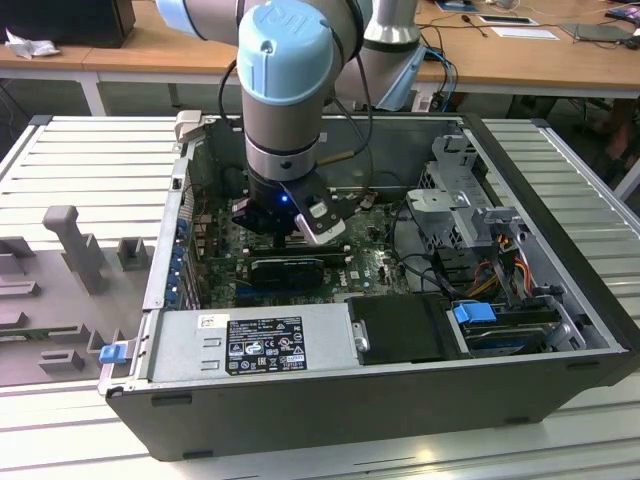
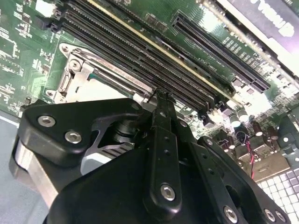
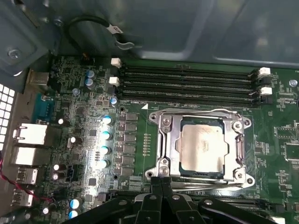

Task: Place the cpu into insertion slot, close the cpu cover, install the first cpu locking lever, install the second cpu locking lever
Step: 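Install the second cpu locking lever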

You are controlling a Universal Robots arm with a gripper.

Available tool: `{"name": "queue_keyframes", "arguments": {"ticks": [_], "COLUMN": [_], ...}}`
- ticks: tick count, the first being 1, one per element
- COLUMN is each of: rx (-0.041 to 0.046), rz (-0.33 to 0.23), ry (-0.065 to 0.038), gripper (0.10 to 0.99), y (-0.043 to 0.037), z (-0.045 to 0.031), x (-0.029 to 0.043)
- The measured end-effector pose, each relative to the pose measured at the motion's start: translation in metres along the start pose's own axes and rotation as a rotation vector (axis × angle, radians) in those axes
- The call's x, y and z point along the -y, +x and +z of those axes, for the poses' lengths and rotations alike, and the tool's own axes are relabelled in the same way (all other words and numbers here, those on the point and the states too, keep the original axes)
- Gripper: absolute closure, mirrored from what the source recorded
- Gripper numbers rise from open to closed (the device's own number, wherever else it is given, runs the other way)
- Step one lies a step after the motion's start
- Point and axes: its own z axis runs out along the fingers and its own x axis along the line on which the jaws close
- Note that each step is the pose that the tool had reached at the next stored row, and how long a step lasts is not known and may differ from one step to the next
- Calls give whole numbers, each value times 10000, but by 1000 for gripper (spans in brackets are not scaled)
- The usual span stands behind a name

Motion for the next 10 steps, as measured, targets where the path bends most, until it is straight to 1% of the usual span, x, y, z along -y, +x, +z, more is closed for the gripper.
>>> {"name": "queue_keyframes", "arguments": {"ticks": [2,4,5,6,9,10], "rx": [12,20,26,29,37,41], "rz": [0,0,-1,-1,-1,-2], "ry": [-217,-347,-450,-518,-646,-711], "gripper": [980,980,980,980,980,980], "y": [22,33,38,41,44,46], "z": [10,17,24,30,59,73], "x": [32,49,57,62,72,76]}}
